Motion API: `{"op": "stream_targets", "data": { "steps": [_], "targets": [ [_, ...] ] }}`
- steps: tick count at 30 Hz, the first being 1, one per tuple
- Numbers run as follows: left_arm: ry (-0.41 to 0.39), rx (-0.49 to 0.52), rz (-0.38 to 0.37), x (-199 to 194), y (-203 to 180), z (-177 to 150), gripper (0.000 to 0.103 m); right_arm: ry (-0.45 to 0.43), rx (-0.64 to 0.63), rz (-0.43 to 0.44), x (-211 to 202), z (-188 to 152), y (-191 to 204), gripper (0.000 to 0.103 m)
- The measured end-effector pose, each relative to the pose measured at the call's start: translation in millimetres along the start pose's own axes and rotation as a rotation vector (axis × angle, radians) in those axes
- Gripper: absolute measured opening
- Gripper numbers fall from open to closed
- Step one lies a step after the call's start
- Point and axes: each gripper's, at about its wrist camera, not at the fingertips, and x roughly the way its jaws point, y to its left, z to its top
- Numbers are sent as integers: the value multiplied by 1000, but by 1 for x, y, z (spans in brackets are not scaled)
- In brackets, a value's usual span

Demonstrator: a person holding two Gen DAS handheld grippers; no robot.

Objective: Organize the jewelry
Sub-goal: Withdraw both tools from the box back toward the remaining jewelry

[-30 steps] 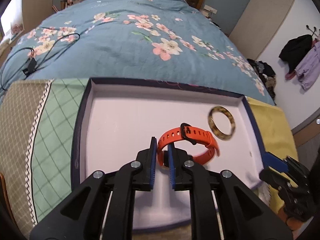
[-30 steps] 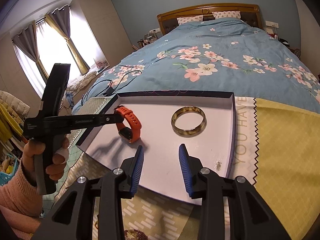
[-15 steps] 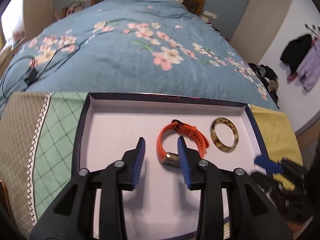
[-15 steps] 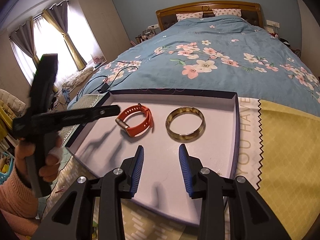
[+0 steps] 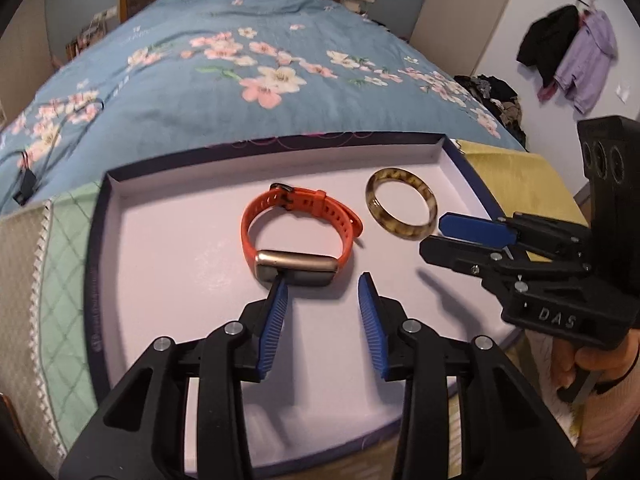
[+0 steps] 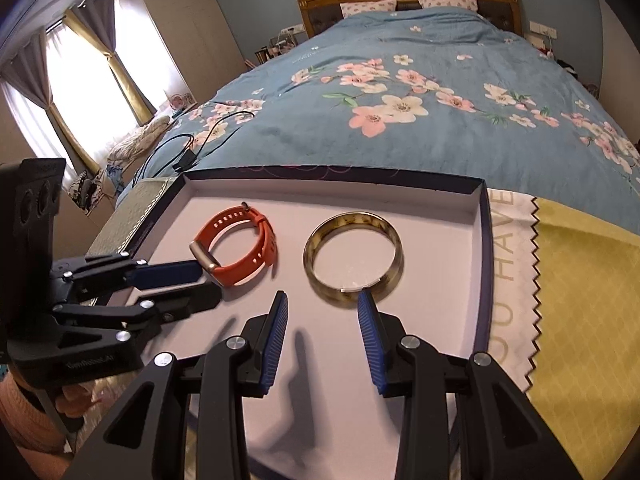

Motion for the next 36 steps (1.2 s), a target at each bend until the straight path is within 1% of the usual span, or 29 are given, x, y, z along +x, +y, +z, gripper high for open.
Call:
{"op": "stream_targets", "data": {
  "steps": [3, 5, 6, 7, 10, 12, 14, 16, 19, 22, 26, 30, 33, 36],
  "targets": [
    [8, -51, -34, 9, 4, 6, 35, 8, 18, 3, 5, 5, -2, 35],
    [5, -78, -52, 13, 6, 11, 35, -6, 28, 4, 5, 7, -3, 36],
    [-1, -88, -75, 14, 7, 13, 35, -10, 31, 5, 5, 7, -3, 37],
    [-5, -98, -91, 14, 7, 14, 36, -13, 36, 6, 6, 7, -3, 38],
    [-14, -105, -104, 13, 8, 14, 37, -21, 40, 12, 2, 6, -3, 38],
    [-49, -85, -85, 2, 5, 11, 39, -55, 28, 13, -9, 4, -1, 38],
    [-109, -47, -68, -16, 0, 6, 43, -82, 17, 26, -21, 1, 3, 40],
    [-174, -10, -65, -38, -4, -2, 51, -116, -7, 46, -39, -6, 9, 44],
    [-256, 41, -53, -71, -10, -18, 52, -145, -61, 51, -61, -21, 21, 45],
    [-294, 70, -60, -96, -11, -37, 55, -145, -98, 63, -78, -41, 28, 45],
    [-302, 93, -68, -115, -11, -69, 55, -122, -110, 52, -95, -73, 28, 45],
    [-296, 111, -76, -126, -14, -103, 56, -79, -81, 67, -103, -105, 24, 45],
    [-294, 114, -81, -129, -18, -125, 59, -38, -37, 91, -102, -126, 20, 45],
    [-279, 102, -93, -127, -20, -140, 60, -13, 1, 96, -98, -141, 17, 45]
  ]
}}
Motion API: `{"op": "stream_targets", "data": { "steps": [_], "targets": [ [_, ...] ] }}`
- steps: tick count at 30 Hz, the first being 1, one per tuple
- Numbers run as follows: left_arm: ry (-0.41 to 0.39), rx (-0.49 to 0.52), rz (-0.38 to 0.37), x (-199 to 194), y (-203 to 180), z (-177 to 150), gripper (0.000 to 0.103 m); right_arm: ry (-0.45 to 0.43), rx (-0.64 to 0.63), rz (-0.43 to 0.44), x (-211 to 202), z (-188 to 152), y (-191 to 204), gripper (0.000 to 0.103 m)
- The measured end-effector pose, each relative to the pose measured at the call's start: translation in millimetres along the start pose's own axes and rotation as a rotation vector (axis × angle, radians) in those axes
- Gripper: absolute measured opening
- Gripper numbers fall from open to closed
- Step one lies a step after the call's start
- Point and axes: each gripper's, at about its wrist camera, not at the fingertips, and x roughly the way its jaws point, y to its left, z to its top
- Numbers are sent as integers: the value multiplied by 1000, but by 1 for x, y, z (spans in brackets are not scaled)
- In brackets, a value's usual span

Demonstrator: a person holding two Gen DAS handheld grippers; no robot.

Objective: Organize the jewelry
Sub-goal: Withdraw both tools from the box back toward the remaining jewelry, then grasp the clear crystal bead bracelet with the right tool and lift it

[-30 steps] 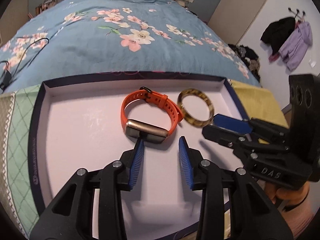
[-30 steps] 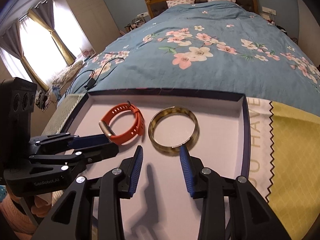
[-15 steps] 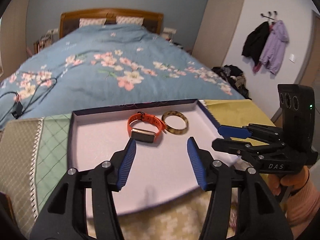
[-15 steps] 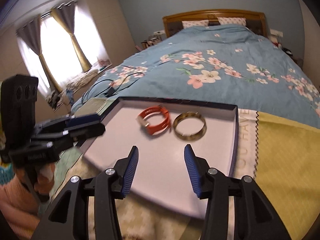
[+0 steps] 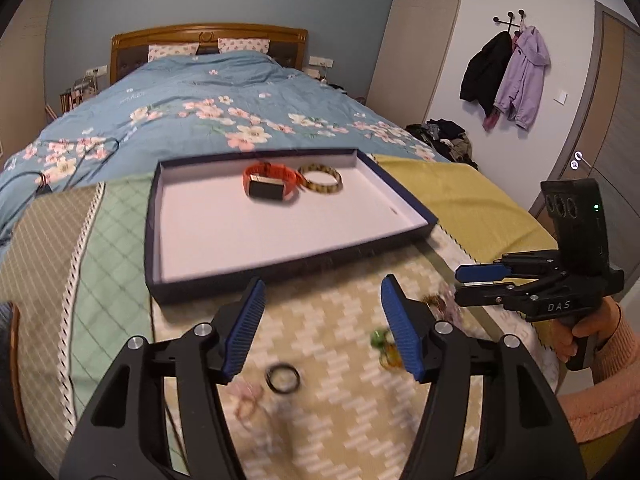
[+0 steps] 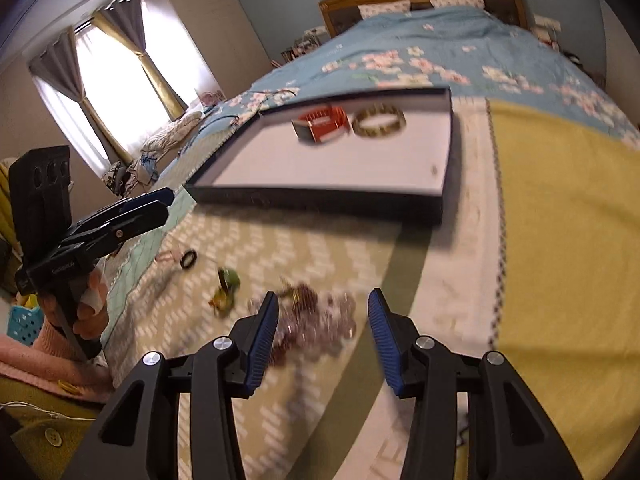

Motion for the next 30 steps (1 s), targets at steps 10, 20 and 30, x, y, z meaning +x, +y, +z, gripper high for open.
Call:
{"op": "stream_targets", "data": {
  "steps": [10, 20, 30],
  "targets": [
    [-2, 8, -3, -9, -9, -18, 60, 0, 68, 65, 6, -11, -2, 23],
    [-14, 0, 18, -24, -1, -28, 60, -66, 34, 82, -15, -6, 14, 8],
    [-9, 36, 37, -36, -4, -43, 59, -183, -34, 105, -42, 14, 41, 8]
  ]
}}
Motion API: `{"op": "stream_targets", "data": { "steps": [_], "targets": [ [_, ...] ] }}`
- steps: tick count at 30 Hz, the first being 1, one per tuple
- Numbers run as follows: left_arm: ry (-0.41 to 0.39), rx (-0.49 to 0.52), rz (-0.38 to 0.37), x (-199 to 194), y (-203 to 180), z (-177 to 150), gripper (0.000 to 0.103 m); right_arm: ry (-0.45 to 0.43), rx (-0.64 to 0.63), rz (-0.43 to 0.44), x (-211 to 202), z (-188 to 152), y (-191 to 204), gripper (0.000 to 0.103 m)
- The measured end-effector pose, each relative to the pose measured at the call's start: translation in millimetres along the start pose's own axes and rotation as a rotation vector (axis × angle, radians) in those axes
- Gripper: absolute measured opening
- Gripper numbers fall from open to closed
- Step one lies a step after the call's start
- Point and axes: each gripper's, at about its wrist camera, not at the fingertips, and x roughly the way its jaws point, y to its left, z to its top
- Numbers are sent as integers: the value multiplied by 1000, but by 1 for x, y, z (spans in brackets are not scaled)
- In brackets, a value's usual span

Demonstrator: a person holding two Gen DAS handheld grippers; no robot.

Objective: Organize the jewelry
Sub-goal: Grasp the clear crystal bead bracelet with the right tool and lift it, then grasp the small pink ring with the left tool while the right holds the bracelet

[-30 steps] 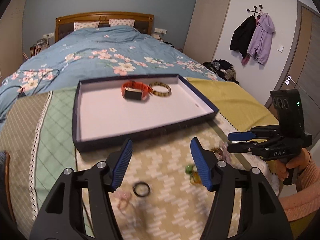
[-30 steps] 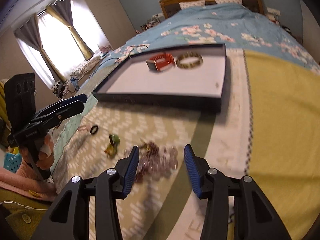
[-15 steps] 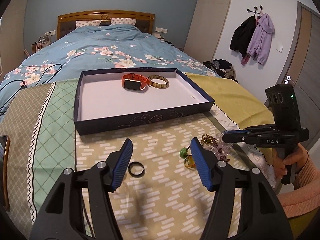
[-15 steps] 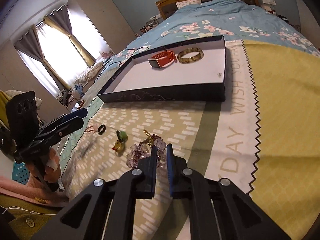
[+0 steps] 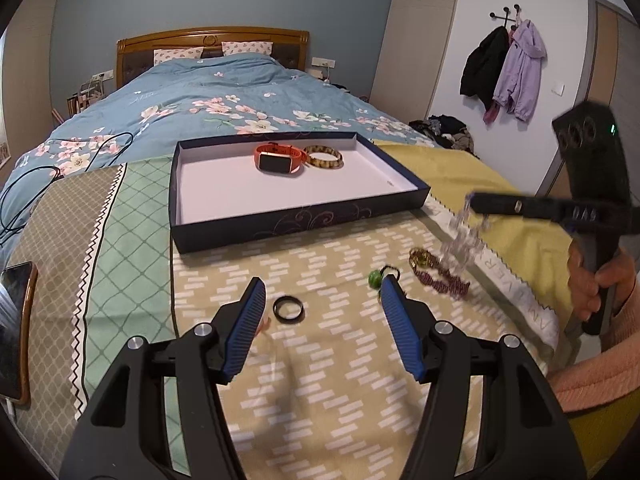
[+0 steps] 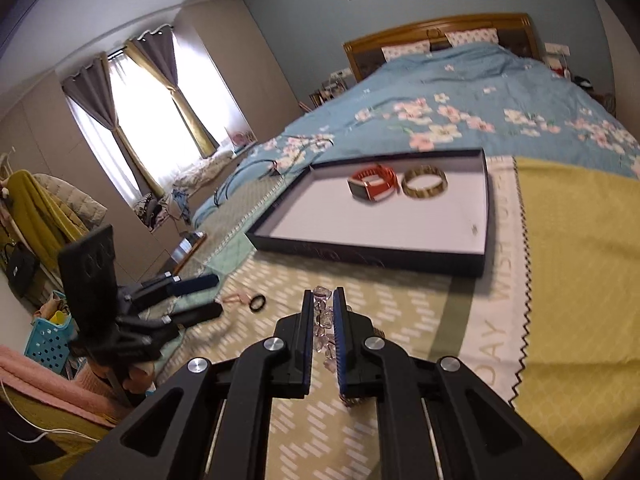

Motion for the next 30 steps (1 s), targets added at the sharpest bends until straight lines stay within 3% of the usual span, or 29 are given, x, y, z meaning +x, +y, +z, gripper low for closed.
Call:
{"op": "stream_targets", "data": {
  "steps": [6, 18, 24, 30],
  "targets": [
    [36, 13, 41, 6, 2, -5, 57, -15, -16, -7, 4, 6, 4, 8],
    [170, 61, 94, 46, 2, 4, 40, -14, 9, 4, 12, 6, 1, 8],
    [181, 76, 96, 50, 2, 3, 39, -5, 16, 13, 15, 4, -2, 8],
    [123, 27, 82, 32, 16, 3, 41, -1, 34, 16, 15, 3, -6, 8]
  ]
}}
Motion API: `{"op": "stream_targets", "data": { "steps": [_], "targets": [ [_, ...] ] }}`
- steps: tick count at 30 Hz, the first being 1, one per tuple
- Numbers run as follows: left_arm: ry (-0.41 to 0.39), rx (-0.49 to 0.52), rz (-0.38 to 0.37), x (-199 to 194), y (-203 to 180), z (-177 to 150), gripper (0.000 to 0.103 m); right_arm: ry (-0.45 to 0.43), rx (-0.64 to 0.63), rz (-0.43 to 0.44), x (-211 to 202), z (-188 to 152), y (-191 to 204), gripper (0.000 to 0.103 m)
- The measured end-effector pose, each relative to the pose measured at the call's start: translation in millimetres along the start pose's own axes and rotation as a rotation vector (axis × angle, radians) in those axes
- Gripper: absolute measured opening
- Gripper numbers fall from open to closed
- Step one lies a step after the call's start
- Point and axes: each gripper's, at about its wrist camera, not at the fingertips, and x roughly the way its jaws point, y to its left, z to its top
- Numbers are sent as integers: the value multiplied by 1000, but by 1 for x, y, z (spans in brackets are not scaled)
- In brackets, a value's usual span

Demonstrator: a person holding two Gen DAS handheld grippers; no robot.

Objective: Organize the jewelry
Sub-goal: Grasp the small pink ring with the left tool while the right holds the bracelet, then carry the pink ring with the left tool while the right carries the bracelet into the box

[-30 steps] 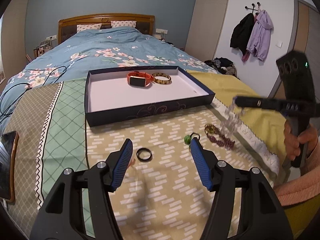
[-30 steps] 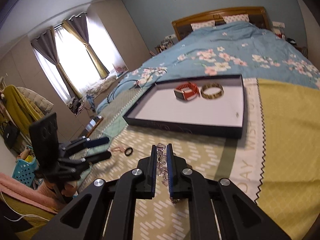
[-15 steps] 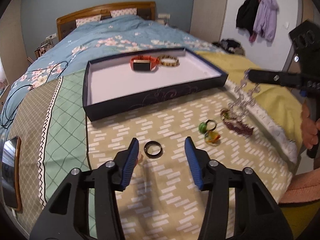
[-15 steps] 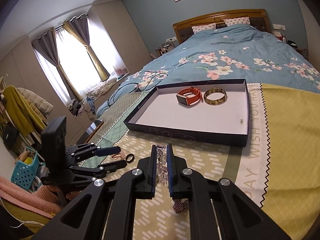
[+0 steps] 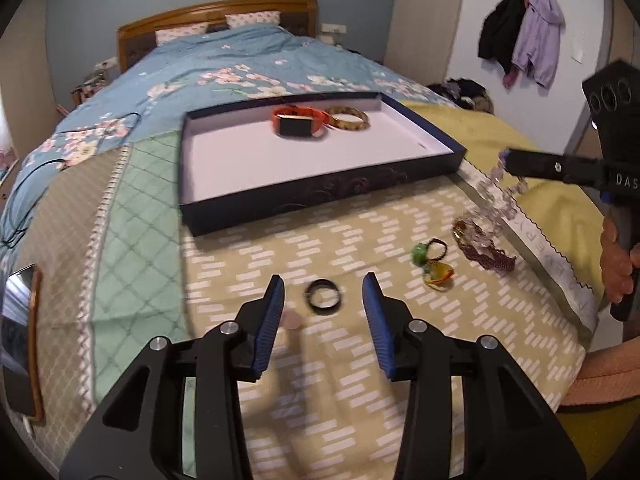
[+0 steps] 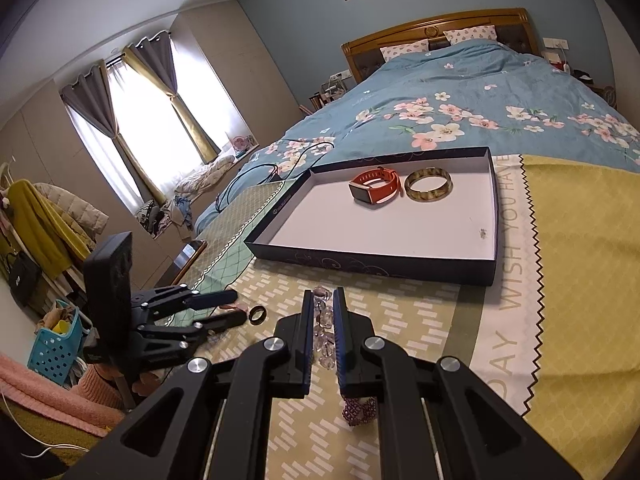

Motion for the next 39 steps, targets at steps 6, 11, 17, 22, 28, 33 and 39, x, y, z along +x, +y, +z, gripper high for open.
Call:
{"op": "stream_targets", "data": {
  "steps": [6, 11, 17, 22, 28, 33, 39],
  "targets": [
    [7, -18, 41, -7, 13, -8, 45, 5, 1, 11, 4, 0, 1, 8],
    [54, -33, 58, 4, 18, -12, 41, 14, 1, 17, 9, -1, 2, 8],
    [69, -42, 52, 9, 19, -11, 24, 15, 7, 13, 9, -1, 1, 8],
    [66, -55, 43, 9, 20, -11, 17, 18, 10, 16, 11, -1, 1, 8],
    [50, -60, 31, 4, 20, -7, 16, 9, 2, 17, 10, 3, 3, 8],
    [23, -59, 20, -3, 17, 0, 16, -10, -12, 17, 9, 12, 5, 8],
    [-23, -43, -7, -10, 12, 18, 16, -37, -33, 15, 10, 28, 6, 8]
  ]
}}
